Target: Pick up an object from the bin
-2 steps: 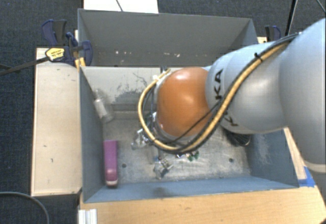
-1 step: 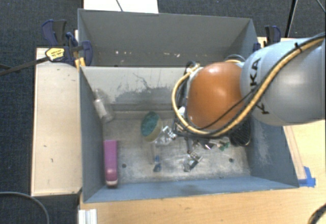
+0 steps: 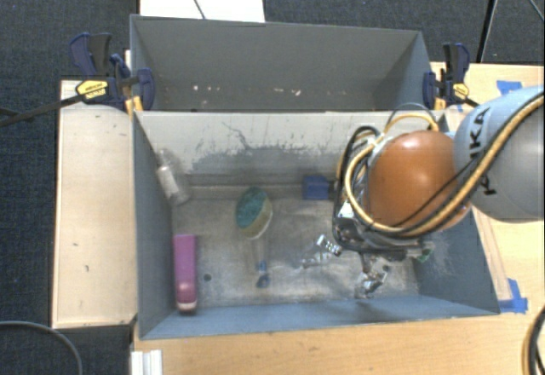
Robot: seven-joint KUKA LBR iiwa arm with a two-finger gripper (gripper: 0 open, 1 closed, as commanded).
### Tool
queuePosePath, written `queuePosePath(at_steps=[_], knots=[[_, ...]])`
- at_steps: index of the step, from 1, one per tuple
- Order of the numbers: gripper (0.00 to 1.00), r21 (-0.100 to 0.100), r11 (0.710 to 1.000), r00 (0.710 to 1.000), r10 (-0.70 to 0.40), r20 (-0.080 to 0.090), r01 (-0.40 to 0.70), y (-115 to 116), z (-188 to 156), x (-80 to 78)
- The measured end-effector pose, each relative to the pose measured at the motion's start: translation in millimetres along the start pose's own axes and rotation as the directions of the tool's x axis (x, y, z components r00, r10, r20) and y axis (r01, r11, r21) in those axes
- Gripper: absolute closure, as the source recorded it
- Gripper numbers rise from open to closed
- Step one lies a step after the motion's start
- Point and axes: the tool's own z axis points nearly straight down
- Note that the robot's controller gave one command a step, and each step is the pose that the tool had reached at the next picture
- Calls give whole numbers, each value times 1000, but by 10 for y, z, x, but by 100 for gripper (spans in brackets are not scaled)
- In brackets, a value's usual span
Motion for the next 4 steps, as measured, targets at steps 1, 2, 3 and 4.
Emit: queuePosePath(at_steps=[1,2,3,4], knots=[[0,5,990,990,-140,11,140,-167,-76,-1083],[0,-3,964,964,-266,5,266,866,-232,-1104],[0,0,886,886,-464,0,464,343,-25,-458],[0,7,935,935,-355,6,354,-75,-249,-764]])
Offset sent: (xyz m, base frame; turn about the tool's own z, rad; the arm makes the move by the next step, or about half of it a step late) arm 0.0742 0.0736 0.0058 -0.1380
